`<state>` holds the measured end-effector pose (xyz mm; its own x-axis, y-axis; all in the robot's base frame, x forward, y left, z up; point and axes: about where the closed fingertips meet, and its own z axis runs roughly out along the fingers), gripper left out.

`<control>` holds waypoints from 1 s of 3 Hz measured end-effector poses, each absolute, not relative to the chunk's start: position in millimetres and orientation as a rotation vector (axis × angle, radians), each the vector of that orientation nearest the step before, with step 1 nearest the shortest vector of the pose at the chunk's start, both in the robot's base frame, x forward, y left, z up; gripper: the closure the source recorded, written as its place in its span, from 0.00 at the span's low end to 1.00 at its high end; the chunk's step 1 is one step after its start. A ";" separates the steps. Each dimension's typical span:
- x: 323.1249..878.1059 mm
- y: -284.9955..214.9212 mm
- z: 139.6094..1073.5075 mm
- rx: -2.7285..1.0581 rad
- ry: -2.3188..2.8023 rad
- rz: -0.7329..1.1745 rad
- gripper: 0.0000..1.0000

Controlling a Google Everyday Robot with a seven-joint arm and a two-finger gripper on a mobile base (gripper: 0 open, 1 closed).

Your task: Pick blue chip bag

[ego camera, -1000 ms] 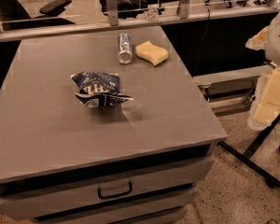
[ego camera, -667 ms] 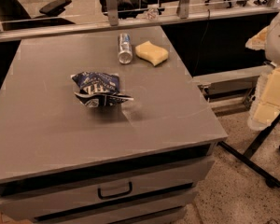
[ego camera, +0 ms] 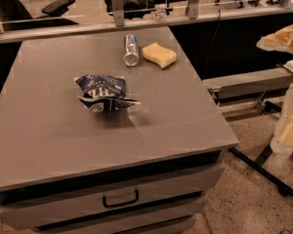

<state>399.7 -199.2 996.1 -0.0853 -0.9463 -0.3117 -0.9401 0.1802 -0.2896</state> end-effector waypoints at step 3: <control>371.0 -173.2 1007.4 -1.788 1.865 0.080 0.00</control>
Offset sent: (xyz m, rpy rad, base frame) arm -0.0232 0.0156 0.0076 0.0811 -0.0364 0.0747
